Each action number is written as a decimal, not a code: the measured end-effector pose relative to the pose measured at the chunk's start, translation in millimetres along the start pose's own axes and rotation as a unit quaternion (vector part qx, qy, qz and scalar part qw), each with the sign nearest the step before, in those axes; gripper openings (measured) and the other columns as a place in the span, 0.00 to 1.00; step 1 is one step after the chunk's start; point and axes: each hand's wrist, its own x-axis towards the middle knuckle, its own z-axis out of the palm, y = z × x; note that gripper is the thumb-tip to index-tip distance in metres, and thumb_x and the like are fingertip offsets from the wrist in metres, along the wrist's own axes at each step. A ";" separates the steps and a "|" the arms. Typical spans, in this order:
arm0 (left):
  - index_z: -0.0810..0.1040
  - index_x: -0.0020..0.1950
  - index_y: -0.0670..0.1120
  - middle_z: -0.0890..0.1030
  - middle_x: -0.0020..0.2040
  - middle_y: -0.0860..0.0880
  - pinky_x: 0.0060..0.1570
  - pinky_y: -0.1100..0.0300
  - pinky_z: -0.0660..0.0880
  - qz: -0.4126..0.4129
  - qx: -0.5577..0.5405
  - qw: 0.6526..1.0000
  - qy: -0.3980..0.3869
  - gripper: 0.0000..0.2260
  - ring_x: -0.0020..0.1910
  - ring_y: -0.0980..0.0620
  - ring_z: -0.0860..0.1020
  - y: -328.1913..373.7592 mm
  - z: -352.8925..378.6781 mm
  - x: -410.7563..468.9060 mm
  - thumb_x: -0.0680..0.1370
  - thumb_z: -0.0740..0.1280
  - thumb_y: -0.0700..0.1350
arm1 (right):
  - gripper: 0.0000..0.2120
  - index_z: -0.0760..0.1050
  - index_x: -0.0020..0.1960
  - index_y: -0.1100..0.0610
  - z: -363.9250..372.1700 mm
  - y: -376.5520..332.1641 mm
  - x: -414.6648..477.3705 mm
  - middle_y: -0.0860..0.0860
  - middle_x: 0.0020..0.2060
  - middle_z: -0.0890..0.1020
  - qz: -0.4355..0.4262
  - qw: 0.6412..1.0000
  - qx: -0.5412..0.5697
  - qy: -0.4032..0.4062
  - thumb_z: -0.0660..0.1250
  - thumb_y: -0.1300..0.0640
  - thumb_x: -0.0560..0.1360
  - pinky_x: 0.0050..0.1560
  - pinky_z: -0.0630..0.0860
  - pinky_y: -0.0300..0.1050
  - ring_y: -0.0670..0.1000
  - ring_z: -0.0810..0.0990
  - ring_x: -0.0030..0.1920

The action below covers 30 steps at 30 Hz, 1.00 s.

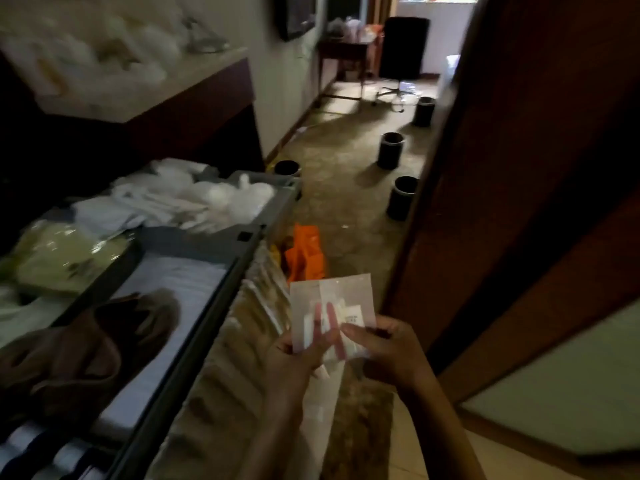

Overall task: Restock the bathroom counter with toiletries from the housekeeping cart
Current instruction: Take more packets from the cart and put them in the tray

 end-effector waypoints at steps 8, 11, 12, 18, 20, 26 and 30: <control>0.79 0.54 0.48 0.84 0.48 0.48 0.36 0.62 0.77 -0.094 0.043 0.983 -0.154 0.15 0.46 0.51 0.82 -31.9 167.7 -21.9 0.69 0.76 0.47 | 0.05 0.82 0.44 0.64 -157.5 22.4 -64.4 0.57 0.37 0.85 -0.059 0.967 0.095 0.227 0.70 0.61 0.73 0.33 0.79 0.41 0.52 0.84 0.35; 0.79 0.52 0.49 0.84 0.47 0.48 0.43 0.58 0.78 -0.090 0.059 0.974 -0.201 0.13 0.48 0.50 0.82 -44.9 215.3 -34.6 0.69 0.75 0.46 | 0.07 0.81 0.46 0.66 -202.1 33.0 -83.7 0.59 0.38 0.85 -0.066 0.945 0.133 0.292 0.71 0.61 0.73 0.34 0.80 0.43 0.54 0.84 0.36; 0.80 0.52 0.48 0.83 0.47 0.48 0.44 0.56 0.79 -0.096 0.064 0.970 -0.213 0.12 0.49 0.49 0.82 -50.1 230.8 -37.3 0.70 0.74 0.45 | 0.08 0.82 0.46 0.66 -215.5 36.8 -89.6 0.59 0.38 0.86 -0.066 0.937 0.139 0.313 0.71 0.60 0.72 0.36 0.80 0.44 0.54 0.84 0.37; 0.78 0.55 0.44 0.82 0.49 0.46 0.35 0.63 0.80 -0.128 0.066 0.938 -0.316 0.10 0.48 0.48 0.81 -75.9 313.4 -61.4 0.74 0.70 0.38 | 0.05 0.82 0.45 0.63 -280.7 58.3 -124.4 0.55 0.36 0.85 -0.079 0.880 0.176 0.435 0.72 0.60 0.73 0.40 0.79 0.44 0.51 0.83 0.36; 0.80 0.53 0.46 0.83 0.45 0.49 0.33 0.65 0.79 -0.131 0.071 0.925 -0.350 0.09 0.45 0.51 0.82 -83.2 334.3 -70.5 0.74 0.70 0.37 | 0.04 0.82 0.45 0.63 -296.6 63.6 -134.5 0.56 0.37 0.85 -0.077 0.852 0.207 0.474 0.72 0.62 0.72 0.46 0.79 0.51 0.53 0.83 0.38; 0.81 0.55 0.40 0.85 0.45 0.43 0.34 0.63 0.79 -0.148 0.110 0.873 -0.452 0.09 0.41 0.50 0.84 -102.9 407.9 -84.9 0.75 0.68 0.35 | 0.09 0.81 0.49 0.68 -349.4 69.9 -158.6 0.65 0.44 0.84 -0.075 0.782 0.249 0.566 0.72 0.63 0.72 0.52 0.78 0.59 0.59 0.82 0.42; 0.81 0.54 0.42 0.85 0.44 0.44 0.34 0.63 0.79 -0.141 0.126 0.829 -0.527 0.09 0.40 0.52 0.84 -108.7 470.9 -90.1 0.75 0.68 0.35 | 0.10 0.80 0.51 0.67 -399.4 67.0 -165.6 0.65 0.46 0.84 -0.094 0.741 0.258 0.612 0.71 0.63 0.72 0.49 0.80 0.54 0.60 0.83 0.43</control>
